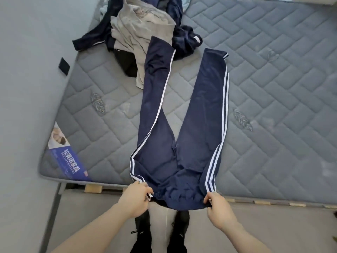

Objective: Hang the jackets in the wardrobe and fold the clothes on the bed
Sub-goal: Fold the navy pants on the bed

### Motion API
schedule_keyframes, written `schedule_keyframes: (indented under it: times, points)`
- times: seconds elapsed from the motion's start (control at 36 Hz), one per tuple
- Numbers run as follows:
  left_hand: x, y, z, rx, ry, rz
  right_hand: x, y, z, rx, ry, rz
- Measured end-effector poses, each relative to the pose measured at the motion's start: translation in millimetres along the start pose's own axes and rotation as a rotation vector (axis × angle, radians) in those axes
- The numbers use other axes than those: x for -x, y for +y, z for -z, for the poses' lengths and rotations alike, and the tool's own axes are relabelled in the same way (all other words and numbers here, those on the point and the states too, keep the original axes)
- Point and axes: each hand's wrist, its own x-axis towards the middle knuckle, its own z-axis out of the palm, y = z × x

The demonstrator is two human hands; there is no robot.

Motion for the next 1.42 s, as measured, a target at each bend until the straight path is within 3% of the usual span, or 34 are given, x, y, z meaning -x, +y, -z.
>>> schedule_keyframes:
  times: [0.17, 0.33, 0.5, 0.69, 0.78, 0.89, 0.97, 1.06, 1.19, 1.42]
  points:
    - [-13.9, 19.7, -15.2, -0.087, 0.195, -0.125, -8.4, 30.3, -37.6, -0.165, 0.006, -0.103]
    - [-31.3, 68.0, 5.5, -0.228, 0.363, -0.455, -9.4, 43.2, -44.1, -0.598, 0.042, -0.340]
    - [-73.7, 135.0, 10.2, -0.352, 0.245, -0.673, -13.4, 66.1, -35.9, -0.878, 0.071, -0.482]
    - [-119.2, 199.5, -22.3, -0.373, 0.070, -0.712, -27.4, 97.0, -35.8, -1.275, 0.160, -0.646]
    - [-132.0, 212.0, -38.4, -0.315, -0.055, -0.658, -28.0, 107.1, -35.2, -1.383, 0.163, -0.693]
    - [-136.7, 211.5, -61.3, -0.195, -0.266, -0.445, -25.9, 115.6, -31.2, -1.356, 0.123, -0.706]
    - [-133.4, 201.6, -65.3, -0.075, -0.316, -0.369, -30.3, 117.8, -24.1, -1.303, 0.122, -0.719]
    - [-128.3, 183.0, -54.3, 0.091, -0.222, -0.278, -39.7, 118.0, -10.8, -1.133, 0.176, -0.638]
    - [-133.4, 143.5, -16.0, 0.369, 0.083, 0.020, -64.3, 100.7, 17.8, -0.885, 0.171, -0.429]
    - [-204.8, 78.4, 45.0, 0.493, 0.308, 0.296, -96.4, 57.0, 21.1, -0.487, 0.066, -0.364]
